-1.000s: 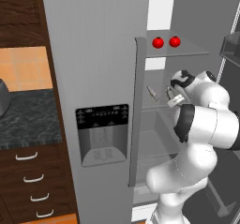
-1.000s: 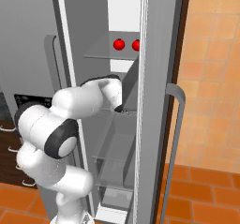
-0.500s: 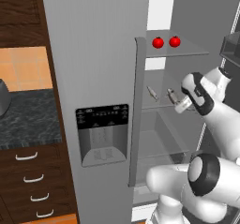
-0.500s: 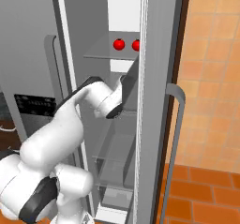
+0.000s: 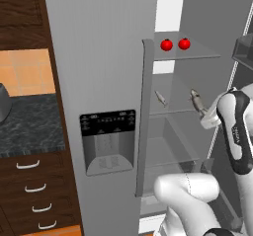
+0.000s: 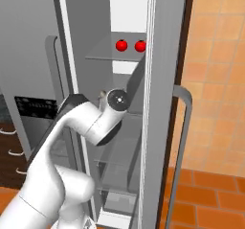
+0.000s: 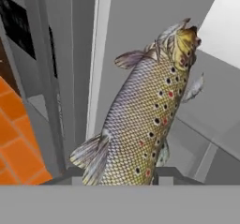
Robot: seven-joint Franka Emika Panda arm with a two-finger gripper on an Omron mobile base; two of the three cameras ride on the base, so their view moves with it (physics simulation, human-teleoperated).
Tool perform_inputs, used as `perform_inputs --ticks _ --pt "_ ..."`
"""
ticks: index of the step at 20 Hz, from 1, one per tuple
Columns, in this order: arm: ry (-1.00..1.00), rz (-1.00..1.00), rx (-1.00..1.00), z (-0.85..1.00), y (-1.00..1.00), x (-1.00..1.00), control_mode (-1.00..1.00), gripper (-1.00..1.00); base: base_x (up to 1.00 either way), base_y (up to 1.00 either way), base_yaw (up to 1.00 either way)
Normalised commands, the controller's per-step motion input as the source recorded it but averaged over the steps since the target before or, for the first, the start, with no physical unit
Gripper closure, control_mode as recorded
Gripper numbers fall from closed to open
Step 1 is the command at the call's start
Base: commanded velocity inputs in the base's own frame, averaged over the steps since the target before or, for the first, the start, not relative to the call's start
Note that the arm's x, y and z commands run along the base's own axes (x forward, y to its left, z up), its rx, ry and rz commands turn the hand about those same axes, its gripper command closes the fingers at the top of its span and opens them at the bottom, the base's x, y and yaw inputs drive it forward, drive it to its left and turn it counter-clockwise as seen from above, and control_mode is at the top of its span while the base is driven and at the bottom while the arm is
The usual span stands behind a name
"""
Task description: Place one tomato and one fish in each tupperware on the nearby counter, to pack two identical lunches.
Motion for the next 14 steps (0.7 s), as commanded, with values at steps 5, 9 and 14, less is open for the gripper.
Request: perform_inputs --ticks 5,9,14 --pt "-0.17 0.06 -0.01 0.41 0.21 -1.0 -1.0 1.0 0.0 0.0 0.0" --pt "0.0 0.09 -0.07 0.01 0.5 -0.38 1.0 1.0 -0.26 0.5 0.08" --pt "0.0 0.0 0.0 0.0 0.0 0.0 1.0 1.0 -0.64 1.0 0.12"
